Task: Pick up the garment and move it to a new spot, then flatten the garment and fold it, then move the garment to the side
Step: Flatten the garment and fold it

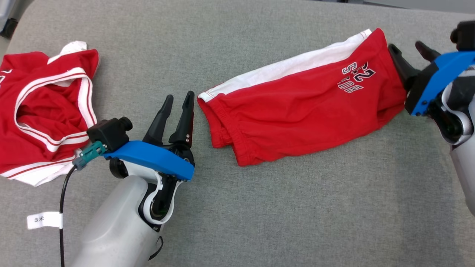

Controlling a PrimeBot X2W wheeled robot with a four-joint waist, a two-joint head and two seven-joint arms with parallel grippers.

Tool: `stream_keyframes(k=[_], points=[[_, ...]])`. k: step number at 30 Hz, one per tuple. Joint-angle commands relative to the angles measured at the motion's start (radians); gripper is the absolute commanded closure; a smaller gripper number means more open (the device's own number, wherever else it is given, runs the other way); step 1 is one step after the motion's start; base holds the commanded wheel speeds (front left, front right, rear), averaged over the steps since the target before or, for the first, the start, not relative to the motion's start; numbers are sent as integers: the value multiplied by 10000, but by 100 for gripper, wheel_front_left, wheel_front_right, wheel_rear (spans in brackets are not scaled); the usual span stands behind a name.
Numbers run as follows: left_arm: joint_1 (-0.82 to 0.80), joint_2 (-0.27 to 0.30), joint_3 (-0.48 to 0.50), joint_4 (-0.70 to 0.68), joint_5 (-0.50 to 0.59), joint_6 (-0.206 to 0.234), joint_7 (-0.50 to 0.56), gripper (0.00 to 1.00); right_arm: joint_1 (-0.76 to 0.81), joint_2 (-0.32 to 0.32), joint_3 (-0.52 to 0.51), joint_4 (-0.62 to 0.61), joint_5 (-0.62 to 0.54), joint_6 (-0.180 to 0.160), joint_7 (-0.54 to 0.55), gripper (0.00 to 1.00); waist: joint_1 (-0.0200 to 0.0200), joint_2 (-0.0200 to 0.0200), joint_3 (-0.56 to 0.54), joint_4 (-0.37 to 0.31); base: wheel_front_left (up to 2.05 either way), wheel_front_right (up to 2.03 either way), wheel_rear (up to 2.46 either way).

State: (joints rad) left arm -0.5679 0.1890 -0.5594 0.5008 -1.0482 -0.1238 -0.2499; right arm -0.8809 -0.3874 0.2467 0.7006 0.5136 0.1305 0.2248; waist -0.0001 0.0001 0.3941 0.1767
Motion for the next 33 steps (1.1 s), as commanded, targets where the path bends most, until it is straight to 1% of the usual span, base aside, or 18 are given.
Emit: stream_keyframes(k=[1, 2, 4, 6, 9, 12, 17, 18, 20, 23, 24, 25, 26, 28, 33], points=[[156, 106, 127, -93, 366, -49, -99, 0, 140, -112, -61, 93, 85, 5, 29, 0, 1, -1, -75, 22, 0, 0, 0], [188, 162, 214, -155, 726, -51, -136, 0, 238, -101, -86, 155, 92, 5, 77, 0, 1, -1, -107, 52, 0, 0, 0], [269, 133, 815, -568, 1637, 53, -161, 0, 317, -121, -189, 292, 99, 5, 113, 0, 1, -1, -102, 132, 0, 0, 0], [500, 7, 1446, -1102, 2891, 123, -156, 0, 265, -134, -285, 430, 72, 5, 147, 0, 1, -1, -25, 222, 0, 0, 0], [870, -259, 2212, -1833, 4592, 115, -160, 0, 107, -118, -400, 643, -115, 5, 197, 0, 1, -1, 160, 357, 0, 0, 0], [1246, -460, 2556, -2205, 5901, 40, -161, 0, -73, -70, -532, 877, -272, 5, 229, 0, 1, -1, 372, 481, 0, 0, 0], [1709, -776, 3174, -2449, 6714, -44, -164, 0, -400, 101, -742, 1297, -590, 5, 310, 0, 1, -1, 649, 652, 0, 0, 0], [1709, -776, 3174, -2449, 6714, -44, -164, 0, -400, 101, -742, 1297, -590, 5, 310, 0, 1, -1, 649, 652, 0, 0, 0], [1876, -867, 3419, -2524, 6886, -83, -164, 0, -482, 218, -788, 1698, -838, 5, 560, 0, 1, -1, 762, 714, 0, 0, 0], [1955, -912, 3449, -2559, 6891, -83, -163, 0, -437, 358, -655, 1940, -976, 5, 837, 0, 1, -1, 782, 739, 0, 0, 0], [1971, -933, 3434, -2597, 6886, -86, -165, 0, -388, 450, -550, 2000, -1021, 11, 974, 28, 1, -1, 777, 741, 0, 0, 0], [1994, -935, 3432, -2633, 6886, -88, -165, 0, -316, 519, -439, 1996, -1073, 17, 1031, 71, 1, -1, 764, 735, 0, 0, 0], [2042, -931, 3442, -2642, 6877, -89, -163, 0, -238, 563, -321, 1940, -1101, 22, 1032, 100, 1, -1, 733, 715, 0, 0, 0], [2144, -882, 3478, -2638, 6871, -89, -164, 0, -74, 519, -222, 1892, -1207, 24, 976, 100, 1, -1, 628, 633, 0, 0, 0], [2343, -725, 3499, -2704, 6891, -86, -164, 0, 99, 368, -609, 1629, -1217, -4, 327, 100, 1, -1, 301, 277, 0, 0, 0]])
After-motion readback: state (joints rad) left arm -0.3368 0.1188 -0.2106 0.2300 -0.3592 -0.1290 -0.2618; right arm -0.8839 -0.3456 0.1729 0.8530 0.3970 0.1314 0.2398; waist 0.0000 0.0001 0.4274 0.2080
